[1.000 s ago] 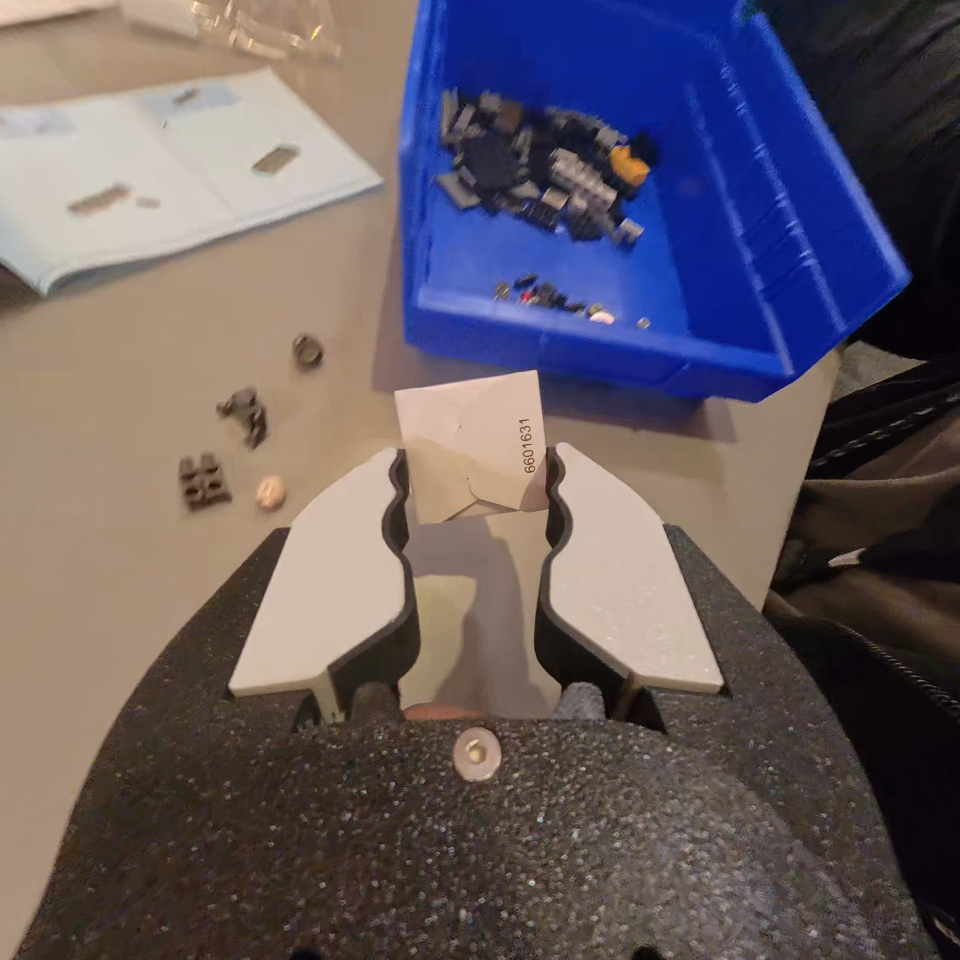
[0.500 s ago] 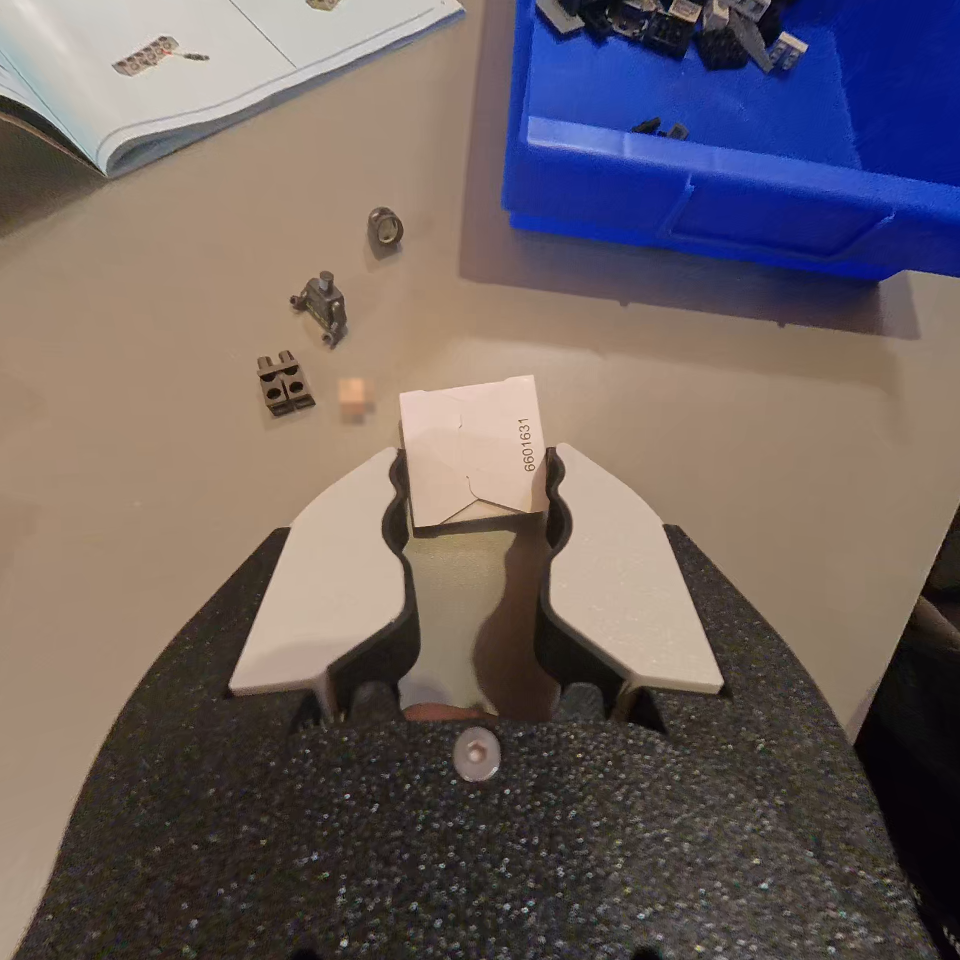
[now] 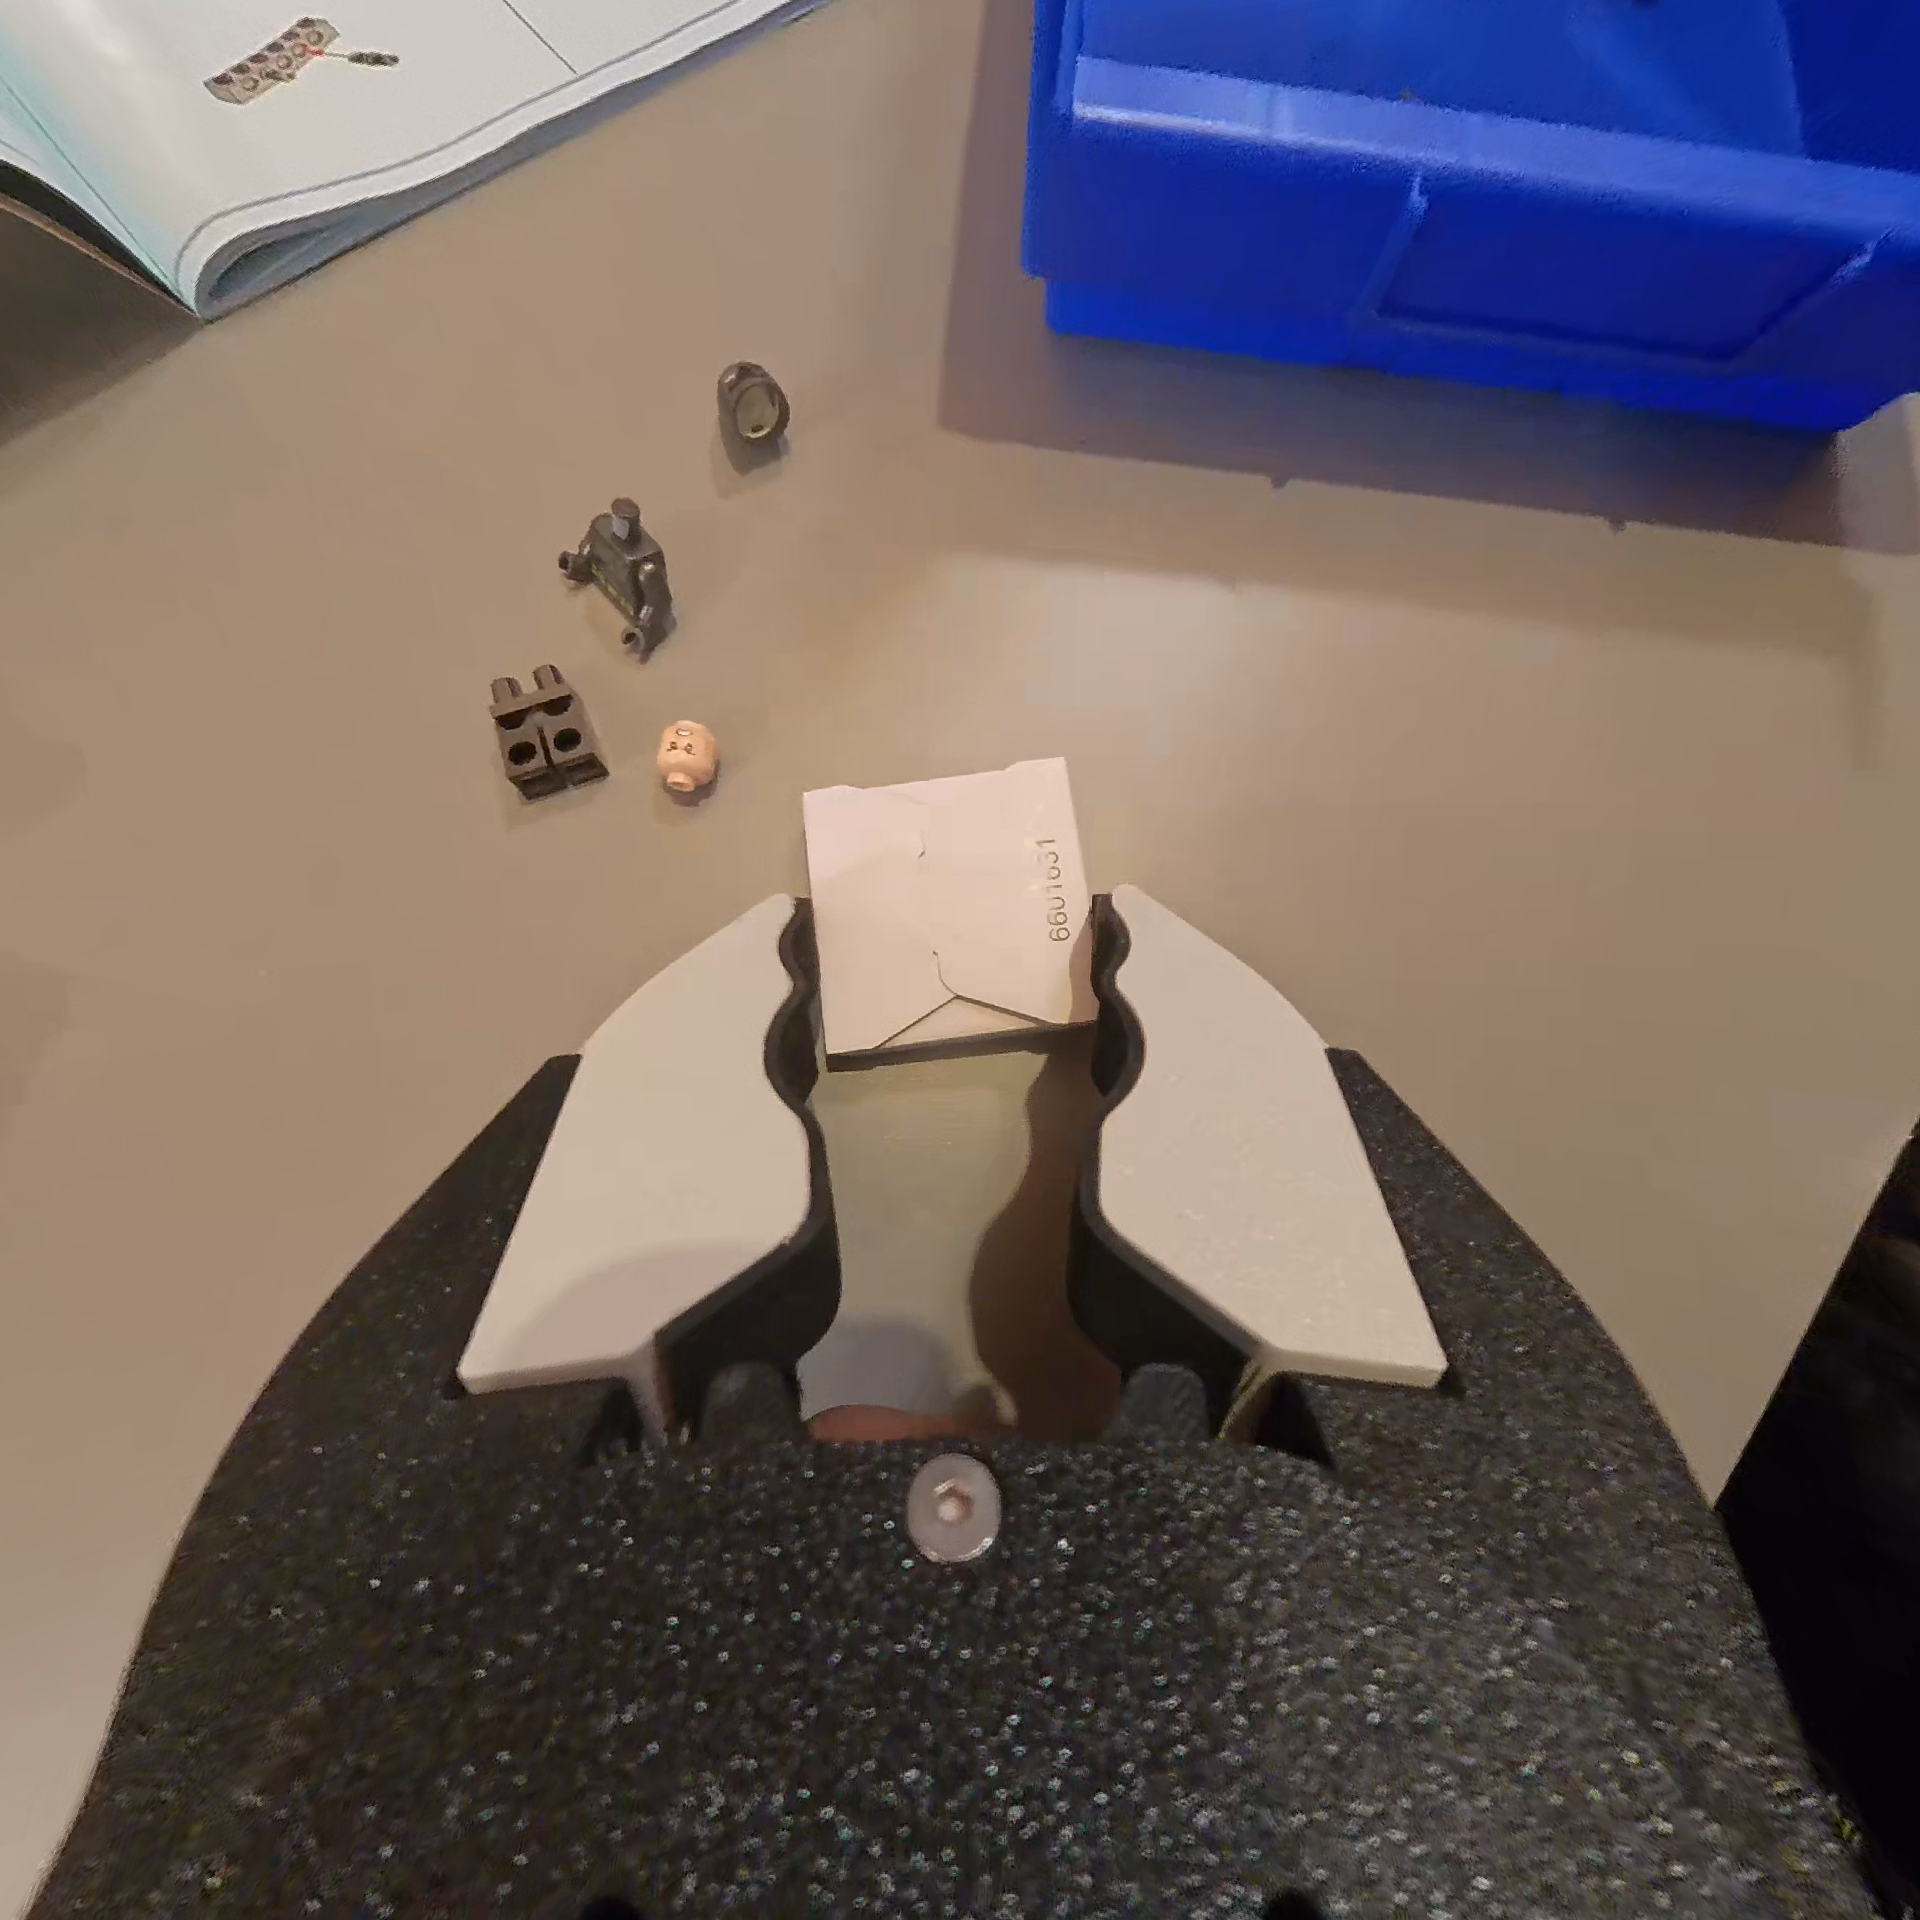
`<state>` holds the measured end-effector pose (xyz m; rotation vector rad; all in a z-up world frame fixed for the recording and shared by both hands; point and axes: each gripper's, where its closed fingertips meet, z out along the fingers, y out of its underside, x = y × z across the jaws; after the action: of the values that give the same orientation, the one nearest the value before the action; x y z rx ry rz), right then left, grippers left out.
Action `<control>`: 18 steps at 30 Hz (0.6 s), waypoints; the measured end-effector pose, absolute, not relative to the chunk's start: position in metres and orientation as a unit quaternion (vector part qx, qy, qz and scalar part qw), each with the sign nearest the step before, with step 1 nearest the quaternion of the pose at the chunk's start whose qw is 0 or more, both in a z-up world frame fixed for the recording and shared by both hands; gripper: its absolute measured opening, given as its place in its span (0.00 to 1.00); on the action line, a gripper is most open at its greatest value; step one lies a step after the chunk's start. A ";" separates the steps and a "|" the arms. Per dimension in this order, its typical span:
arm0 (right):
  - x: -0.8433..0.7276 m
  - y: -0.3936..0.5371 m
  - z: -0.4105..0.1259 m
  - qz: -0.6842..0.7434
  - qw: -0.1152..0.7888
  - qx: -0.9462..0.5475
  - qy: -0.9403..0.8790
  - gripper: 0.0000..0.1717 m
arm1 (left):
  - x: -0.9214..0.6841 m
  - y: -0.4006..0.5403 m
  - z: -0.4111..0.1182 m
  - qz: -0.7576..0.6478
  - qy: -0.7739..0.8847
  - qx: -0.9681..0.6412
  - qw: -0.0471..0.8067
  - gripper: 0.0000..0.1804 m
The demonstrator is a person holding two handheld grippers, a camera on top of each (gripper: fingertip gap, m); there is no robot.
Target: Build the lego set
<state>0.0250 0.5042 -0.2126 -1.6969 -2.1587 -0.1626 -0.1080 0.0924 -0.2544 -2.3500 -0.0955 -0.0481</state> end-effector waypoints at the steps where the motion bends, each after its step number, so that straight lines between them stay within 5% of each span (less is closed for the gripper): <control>1: 0.026 0.510 -0.213 -0.059 0.196 -0.603 -0.771 0.19 | -0.106 0.092 -0.254 -0.022 -0.036 -0.922 0.385 0.28; 10: 0.040 0.572 -0.207 -0.102 0.231 -0.588 -0.769 0.24 | -0.091 0.095 -0.254 -0.022 -0.031 -0.922 0.385 0.28; 18: 0.038 0.529 -0.153 -0.062 0.341 -0.596 -0.724 0.25 | -0.083 0.103 -0.255 -0.025 -0.025 -0.923 0.383 0.28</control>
<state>0.0381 0.5289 -0.1527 -1.5505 -1.8838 -0.1613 -0.0833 0.1030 -0.2548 -2.3537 -0.0630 -0.0648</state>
